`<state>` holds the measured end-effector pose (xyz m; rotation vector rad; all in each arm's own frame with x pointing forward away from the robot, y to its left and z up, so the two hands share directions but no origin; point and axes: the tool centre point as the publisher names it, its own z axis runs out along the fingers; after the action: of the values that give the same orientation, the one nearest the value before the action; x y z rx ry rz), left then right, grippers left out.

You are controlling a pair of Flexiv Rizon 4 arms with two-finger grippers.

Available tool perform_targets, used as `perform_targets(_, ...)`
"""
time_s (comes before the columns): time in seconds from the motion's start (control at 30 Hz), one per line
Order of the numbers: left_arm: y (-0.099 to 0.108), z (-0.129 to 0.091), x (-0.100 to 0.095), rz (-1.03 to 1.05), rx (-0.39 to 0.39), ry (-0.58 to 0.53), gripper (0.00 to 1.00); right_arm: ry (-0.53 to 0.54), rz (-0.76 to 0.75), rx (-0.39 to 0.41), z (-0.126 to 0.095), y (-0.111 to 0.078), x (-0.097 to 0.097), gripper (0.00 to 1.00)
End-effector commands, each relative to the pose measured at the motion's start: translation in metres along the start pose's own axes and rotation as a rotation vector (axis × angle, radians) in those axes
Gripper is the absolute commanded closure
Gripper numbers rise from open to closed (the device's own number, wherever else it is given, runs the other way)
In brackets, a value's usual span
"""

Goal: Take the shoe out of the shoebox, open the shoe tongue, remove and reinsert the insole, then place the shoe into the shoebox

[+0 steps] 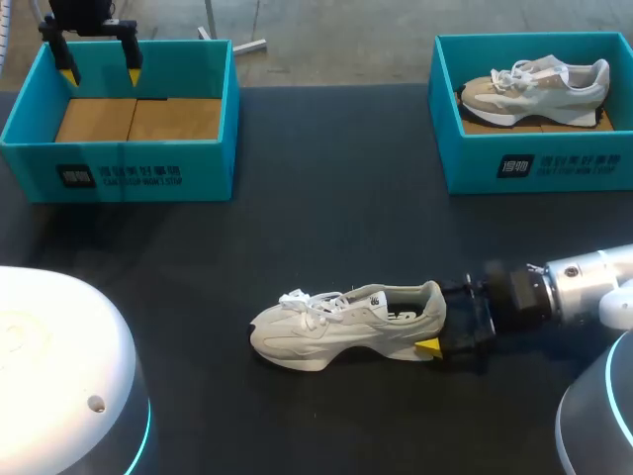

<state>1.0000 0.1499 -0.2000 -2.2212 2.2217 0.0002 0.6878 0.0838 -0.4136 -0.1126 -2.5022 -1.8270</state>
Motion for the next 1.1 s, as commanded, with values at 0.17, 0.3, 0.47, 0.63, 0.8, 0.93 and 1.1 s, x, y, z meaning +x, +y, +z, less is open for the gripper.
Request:
perform_targets(0.17, 0.000, 0.000, 0.000, 0.000, 0.000, 0.000, 0.00, 0.006, -0.007, 0.008, 0.009, -0.001, -0.002, 0.00)
perform_targets(0.3, 0.000, 0.000, 0.000, 0.000, 0.000, 0.000, 0.00, 0.010, -0.009, 0.011, 0.013, -0.002, -0.001, 0.00)
perform_targets(0.47, 0.000, 0.000, 0.000, 0.000, 0.000, 0.000, 0.00, 0.012, -0.017, 0.008, 0.017, -0.003, -0.002, 0.00)
perform_targets(0.63, 0.000, 0.000, 0.000, 0.000, 0.000, 0.000, 0.00, 0.014, -0.024, 0.005, 0.020, -0.002, -0.003, 0.00)
perform_targets(0.8, 0.000, 0.000, 0.000, 0.000, 0.000, 0.000, 0.00, 0.018, -0.027, 0.006, 0.020, -0.002, -0.002, 0.00)
perform_targets(0.93, 0.000, 0.000, 0.000, 0.000, 0.000, 0.000, 0.00, 0.019, -0.033, 0.004, 0.022, -0.002, -0.003, 0.00)
perform_targets(1.1, 0.000, 0.000, 0.000, 0.000, 0.000, 0.000, 0.00, 0.022, -0.037, 0.001, 0.024, -0.001, -0.004, 0.00)
